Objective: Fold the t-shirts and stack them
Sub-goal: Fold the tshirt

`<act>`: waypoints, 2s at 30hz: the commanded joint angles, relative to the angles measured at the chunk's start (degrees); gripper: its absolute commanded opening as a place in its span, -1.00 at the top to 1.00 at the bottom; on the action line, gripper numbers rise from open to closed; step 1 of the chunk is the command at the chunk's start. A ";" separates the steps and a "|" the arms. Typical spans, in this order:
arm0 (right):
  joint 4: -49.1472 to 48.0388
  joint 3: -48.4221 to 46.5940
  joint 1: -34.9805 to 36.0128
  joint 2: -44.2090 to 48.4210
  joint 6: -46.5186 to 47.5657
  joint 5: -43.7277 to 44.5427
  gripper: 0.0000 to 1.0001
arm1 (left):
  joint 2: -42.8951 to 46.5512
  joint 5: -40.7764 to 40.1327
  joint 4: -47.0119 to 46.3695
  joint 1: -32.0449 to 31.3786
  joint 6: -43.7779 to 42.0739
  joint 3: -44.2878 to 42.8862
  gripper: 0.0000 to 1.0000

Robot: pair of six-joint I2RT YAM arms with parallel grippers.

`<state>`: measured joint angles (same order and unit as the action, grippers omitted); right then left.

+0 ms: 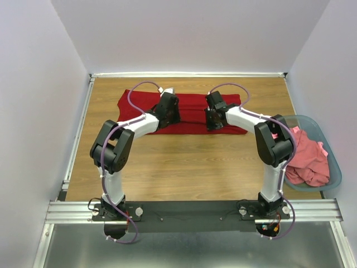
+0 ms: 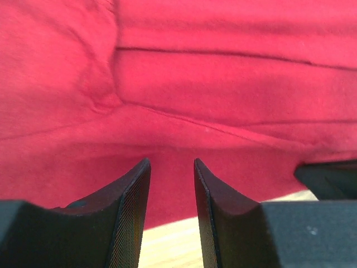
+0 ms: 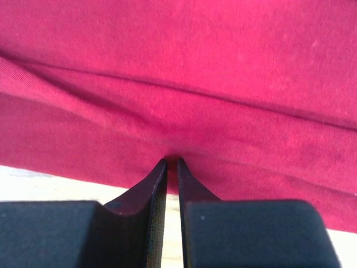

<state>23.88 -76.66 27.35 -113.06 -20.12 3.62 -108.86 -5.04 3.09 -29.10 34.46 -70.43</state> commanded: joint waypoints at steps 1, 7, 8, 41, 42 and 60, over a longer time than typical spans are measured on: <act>-0.85 -2.00 -0.11 -1.64 -0.98 2.01 0.60 | 0.75 -2.25 -0.54 -1.92 -0.79 1.79 0.10; -0.85 -2.26 -0.02 -1.91 -0.89 2.18 0.60 | -1.53 -2.52 -0.81 -2.63 -1.50 3.11 0.10; -0.85 -2.35 -0.02 -1.99 -0.97 2.53 0.60 | -1.88 -2.09 -0.63 -2.63 -1.67 2.67 0.10; 0.99 -3.88 -10.13 4.32 5.44 8.42 -0.36 | 5.23 -1.11 8.59 -1.58 1.75 2.23 -0.29; 0.99 -2.02 -10.13 7.03 5.09 7.81 -0.36 | 7.24 -1.38 9.29 -0.09 2.62 2.23 -0.33; 0.99 6.26 -12.85 8.03 0.96 6.58 0.17 | 8.84 -6.20 9.30 26.90 4.48 9.61 0.24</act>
<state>24.71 -69.71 15.25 -102.56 -17.87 9.80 -98.26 -8.29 11.51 -3.53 38.76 -62.83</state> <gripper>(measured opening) 0.431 0.408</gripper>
